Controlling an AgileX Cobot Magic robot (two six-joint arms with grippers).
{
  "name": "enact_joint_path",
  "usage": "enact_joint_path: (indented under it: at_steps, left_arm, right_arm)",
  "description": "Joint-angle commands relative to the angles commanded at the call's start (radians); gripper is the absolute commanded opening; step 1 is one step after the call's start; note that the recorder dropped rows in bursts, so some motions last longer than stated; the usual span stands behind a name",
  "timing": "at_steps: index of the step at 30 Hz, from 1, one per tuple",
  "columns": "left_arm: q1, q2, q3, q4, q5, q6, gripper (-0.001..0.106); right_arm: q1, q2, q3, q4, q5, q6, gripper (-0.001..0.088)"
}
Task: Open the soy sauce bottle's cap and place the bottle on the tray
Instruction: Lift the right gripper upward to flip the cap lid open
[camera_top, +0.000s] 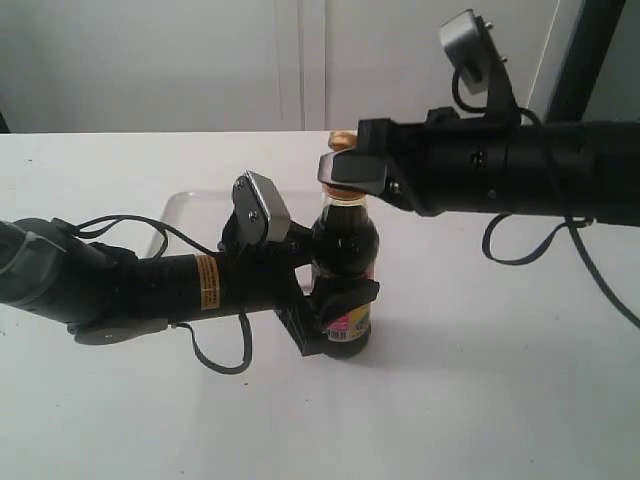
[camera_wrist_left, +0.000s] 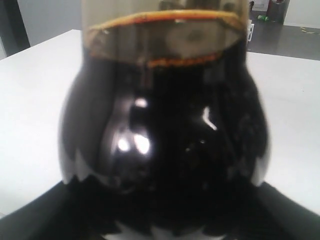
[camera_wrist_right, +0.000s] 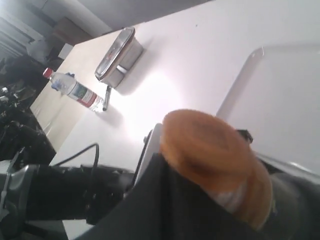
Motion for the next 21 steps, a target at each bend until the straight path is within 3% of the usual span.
enact_joint_path:
  at_steps: [6,12,17,21]
  left_arm:
    - [0.000,0.000,0.000,0.000,0.000,0.000,0.000]
    - [0.000,0.000,0.000,-0.002,0.000,0.000,0.000]
    - [0.000,0.000,0.000,-0.029,0.000,0.000,0.000]
    - [0.000,-0.004,0.000,-0.058,0.000,0.000,0.000]
  right_arm:
    - [0.000,-0.058,-0.020,0.000,-0.145,-0.002,0.0000]
    - [0.000,-0.072,-0.020,0.000,-0.164,-0.022,0.0000]
    - [0.000,-0.072,-0.020,-0.005,0.039,-0.171,0.0000]
    - [0.000,-0.088,-0.020,-0.138,0.172,-0.232,0.0000]
